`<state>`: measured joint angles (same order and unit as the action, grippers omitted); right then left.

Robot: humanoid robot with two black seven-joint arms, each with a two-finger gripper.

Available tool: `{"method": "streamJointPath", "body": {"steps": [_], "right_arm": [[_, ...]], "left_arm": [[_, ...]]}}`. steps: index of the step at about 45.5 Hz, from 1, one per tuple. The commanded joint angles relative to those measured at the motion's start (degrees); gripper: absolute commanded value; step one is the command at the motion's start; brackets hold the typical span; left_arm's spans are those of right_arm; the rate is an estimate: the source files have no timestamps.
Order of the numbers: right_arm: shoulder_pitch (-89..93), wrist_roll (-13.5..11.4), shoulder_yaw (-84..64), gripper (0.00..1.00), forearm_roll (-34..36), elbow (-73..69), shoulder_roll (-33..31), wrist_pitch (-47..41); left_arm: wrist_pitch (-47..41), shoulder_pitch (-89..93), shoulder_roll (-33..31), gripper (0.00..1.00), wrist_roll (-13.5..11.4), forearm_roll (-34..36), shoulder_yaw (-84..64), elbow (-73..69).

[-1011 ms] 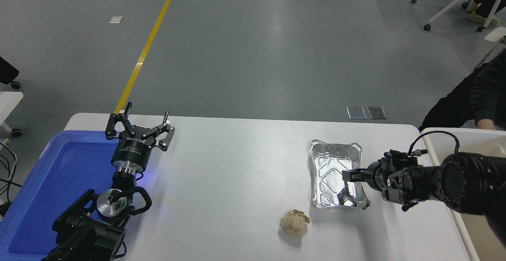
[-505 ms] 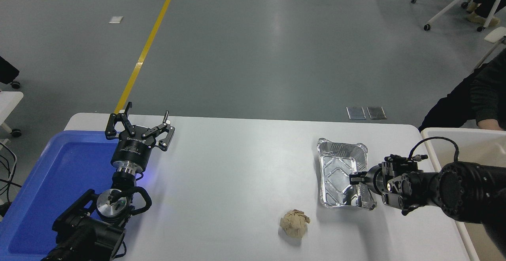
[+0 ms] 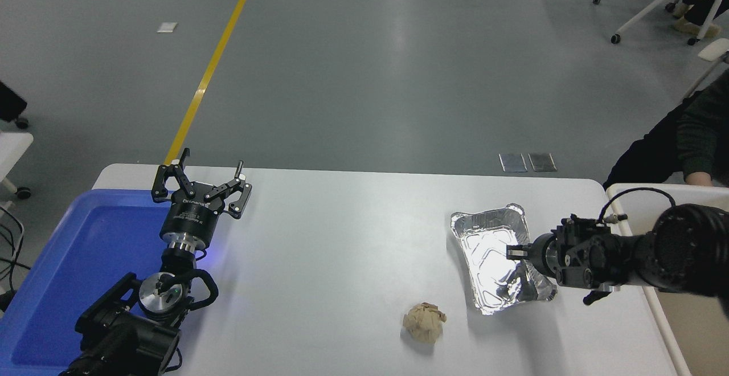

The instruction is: Pick up foil plate and place in dustbin

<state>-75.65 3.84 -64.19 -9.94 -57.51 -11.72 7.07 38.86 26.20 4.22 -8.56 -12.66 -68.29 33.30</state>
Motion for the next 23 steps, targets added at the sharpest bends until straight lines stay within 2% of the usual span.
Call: {"method": "streamJointPath", "body": {"steps": [1,9,23], "right_arm": [[-17.6,-0.2,2.2,0.0,-0.9,-21.3,-8.4,-0.4],[-31.5,-0.5,0.0,0.0,-0.8,-30.5,-12.5,-5.3],[-48.9,-1.0,-3.0,0.0,-0.8,-31.8,-18.2,-20.1]], "left_arm": [[0.0,0.0,0.0,0.99,-0.1,0.0,0.0,0.0],[0.0,0.0,0.0,0.99,-0.1,0.0,0.0,0.0],[0.0,0.0,0.0,0.99,-0.1,0.0,0.1,0.0]]}}
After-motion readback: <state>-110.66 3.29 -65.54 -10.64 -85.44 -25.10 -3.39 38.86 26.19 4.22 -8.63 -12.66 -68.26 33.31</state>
